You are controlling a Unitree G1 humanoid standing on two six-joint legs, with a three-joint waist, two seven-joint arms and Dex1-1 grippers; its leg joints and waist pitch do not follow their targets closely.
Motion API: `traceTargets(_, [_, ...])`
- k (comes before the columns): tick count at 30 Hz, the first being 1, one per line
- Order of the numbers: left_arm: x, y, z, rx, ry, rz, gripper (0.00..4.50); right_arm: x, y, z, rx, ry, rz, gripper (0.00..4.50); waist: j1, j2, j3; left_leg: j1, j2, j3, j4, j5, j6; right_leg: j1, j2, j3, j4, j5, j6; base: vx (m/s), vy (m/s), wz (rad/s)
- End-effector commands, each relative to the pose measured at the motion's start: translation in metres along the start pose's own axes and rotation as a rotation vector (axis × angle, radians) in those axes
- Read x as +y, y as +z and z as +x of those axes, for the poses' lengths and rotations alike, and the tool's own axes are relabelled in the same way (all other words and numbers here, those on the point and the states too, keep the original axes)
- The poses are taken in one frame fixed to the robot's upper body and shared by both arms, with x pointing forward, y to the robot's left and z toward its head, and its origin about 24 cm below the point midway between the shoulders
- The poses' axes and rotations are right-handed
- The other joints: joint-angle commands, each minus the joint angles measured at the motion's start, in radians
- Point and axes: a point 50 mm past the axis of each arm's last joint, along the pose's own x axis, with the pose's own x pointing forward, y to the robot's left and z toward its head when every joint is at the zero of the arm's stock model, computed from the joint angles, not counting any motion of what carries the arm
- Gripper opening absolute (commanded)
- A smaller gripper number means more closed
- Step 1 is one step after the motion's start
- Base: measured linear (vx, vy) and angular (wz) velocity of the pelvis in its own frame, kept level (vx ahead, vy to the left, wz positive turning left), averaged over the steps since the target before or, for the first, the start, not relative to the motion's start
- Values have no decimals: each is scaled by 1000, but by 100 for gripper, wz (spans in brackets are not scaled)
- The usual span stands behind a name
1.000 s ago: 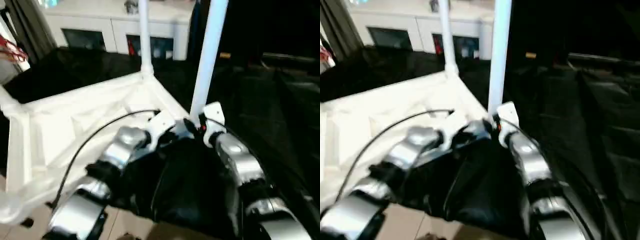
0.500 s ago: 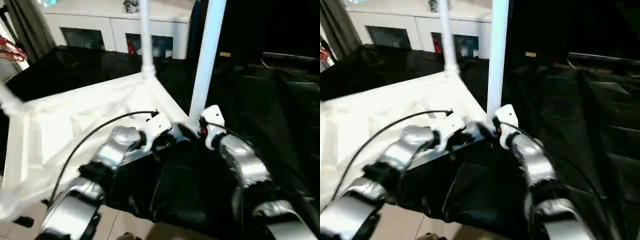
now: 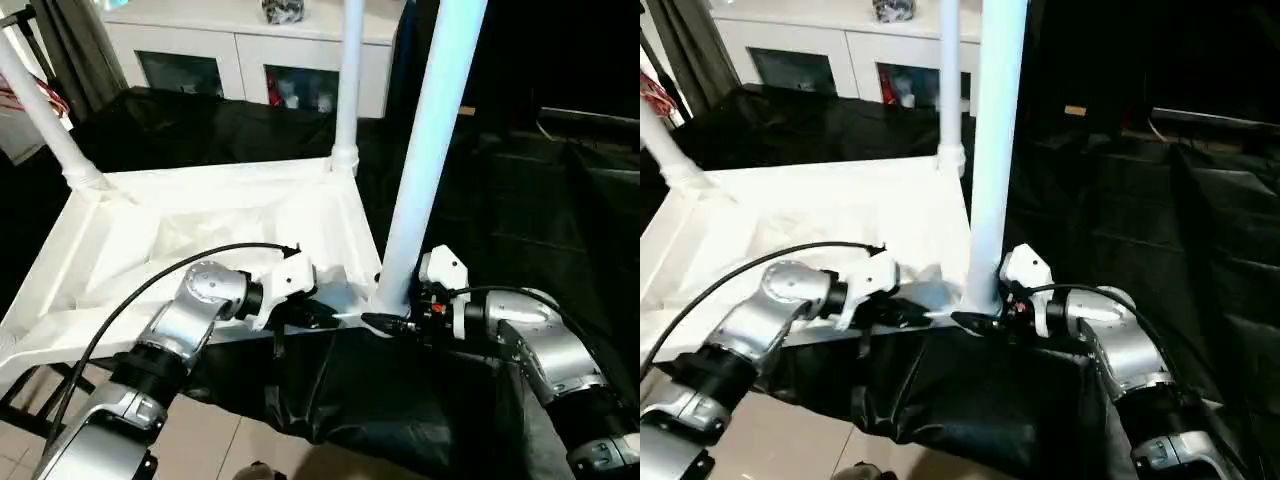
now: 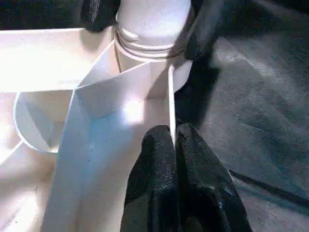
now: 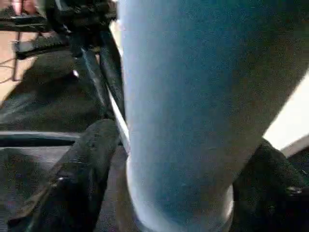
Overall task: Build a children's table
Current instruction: Rotate leg to tighten
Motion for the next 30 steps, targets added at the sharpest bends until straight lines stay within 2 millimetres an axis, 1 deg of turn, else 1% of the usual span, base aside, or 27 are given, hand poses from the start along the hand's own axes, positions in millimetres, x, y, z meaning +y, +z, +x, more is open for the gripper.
traceTargets(1, [3, 19, -3, -64, -15, 64, 0, 2, 2, -2, -2, 25, -3, 326, 0, -12, -68, 20, 62, -19, -72, -210, 69, 45, -79, 49, -74, -210, -228, 0, 0, 0])
traceTargets(3, [2, 19, -5, -61, -30, 59, 0, 3, 2, -3, 3, 37, -2, 310, 0, -12, -68, 20, 62, -19, -72, -204, 67, 46, -79, 48, -73, -205, -231, 0, 0, 0])
traceTargets(4, [1, 18, -5, -60, -35, 58, 0, 4, 2, -3, 5, 44, 0, 310, 0, -14, -68, 19, 62, -19, -72, -203, 67, 46, -79, 48, -73, -204, -231, 0, 0, 0])
traceTargets(7, [0, 19, -6, -60, -44, 55, 0, 6, 2, -3, 13, 64, 3, 278, 1, -14, -68, 18, 62, -19, -71, -195, 70, 47, -80, 48, -72, -197, -231, 0, 0, 0])
traceTargets(9, [0, 19, -7, -60, -43, 52, 0, 7, 1, -3, 19, 71, 2, 273, 1, -13, -68, 18, 62, -19, -70, -193, 73, 46, -79, 48, -72, -195, -230, 0, 0, 0])
traceTargets(12, [-1, 18, -6, -62, -39, 46, 0, 9, 0, -2, 24, 79, 3, 249, 1, -13, -68, 19, 62, -20, -71, -197, 69, 46, -79, 48, -73, -209, -227, 0, 0, 0])
traceTargets(13, [-1, 18, -6, -64, -37, 42, 0, 10, -1, -1, 24, 82, 4, 249, 0, -12, -68, 19, 61, -19, -71, -200, 68, 45, -79, 48, -74, -211, -227, 0, 0, 0])
traceTargets(16, [-1, 18, -4, -72, -23, 32, 0, 13, -3, 1, 23, 86, 15, 216, 1, -12, -68, 19, 61, -20, -71, -204, 64, 46, -79, 48, -74, -211, -225, 0, 0, 0])
traceTargets(17, [0, 18, -3, -73, -13, 30, 0, 14, -3, 2, 20, 84, 19, 216, 1, -10, -69, 20, 61, -20, -71, -201, 64, 47, -79, 48, -73, -205, -226, 0, 0, 0])
traceTargets(19, [2, 19, -1, -71, 10, 28, 0, 15, -4, 4, 13, 76, 28, 206, 0, -11, -68, 18, 60, -20, -70, -201, 64, 47, -79, 48, -74, -205, -227, 0, 0, 0])
traceTargets(20, [4, 19, 0, -68, 29, 27, 0, 16, -5, 6, 6, 73, 33, 200, 1, -9, -68, 19, 60, -20, -71, -205, 63, 47, -79, 48, -75, -212, -226, 0, 0, 0])
traceTargets(22, [6, 20, 2, -66, 49, 24, 0, 18, -5, 8, 0, 73, 38, 200, 0, -10, -66, 22, 61, -20, -72, -221, 57, 44, -79, 48, -79, -231, -223, 0, 0, 0])
traceTargets(23, [8, 21, 5, -64, 73, 18, 0, 19, -5, 10, -7, 71, 48, 199, 0, -11, -66, 22, 60, -21, -72, -224, 55, 45, -79, 48, -79, -239, -221, 0, 0, 0])
traceTargets(24, [13, 23, 13, -58, 127, 11, 0, 21, -7, 16, -22, 50, 67, 199, -1, -7, -64, 24, 60, -20, -74, -240, 49, 43, -78, 49, -85, -265, -212, 0, 0, 0])
traceTargets(25, [15, 25, 16, -56, 145, 9, 0, 22, -8, 18, -27, 39, 76, 199, 1, -9, -64, 30, 59, -20, -73, -255, 40, 41, -79, 49, -88, -288, -207, 0, 0, 0])
traceTargets(26, [16, 25, 18, -56, 155, 8, 0, 22, -8, 19, -30, 33, 81, 199, 0, -9, -64, 29, 59, -20, -74, -256, 37, 41, -80, 50, -88, -291, -206, 0, 0, 0])
traceTargets(27, [18, 29, 25, -58, 181, 1, 0, 23, -9, 25, -35, 9, 92, 199, 0, -10, -63, 26, 58, -22, -75, -259, 35, 44, -81, 49, -90, -309, -200, 0, 0, 0])
traceTargets(28, [19, 30, 27, -58, 186, -1, 0, 23, -9, 27, -37, 2, 95, 199, 0, -7, -62, 26, 57, -22, -76, -260, 34, 43, -81, 49, -91, -320, -196, 0, 0, 0])
traceTargets(29, [19, 31, 30, -58, 194, -3, 0, 23, -10, 29, -41, -8, 98, 199, 0, -9, -62, 29, 58, -23, -77, -273, 28, 42, -81, 49, -94, -340, -189, 0, 0, 0])
traceTargets(30, [22, 34, 35, -55, 233, -13, 0, 21, -11, 36, -34, -67, 121, 198, 0, -8, -61, 26, 57, -24, -78, -279, 27, 44, -83, 48, -95, -354, -183, 0, 0, 0])
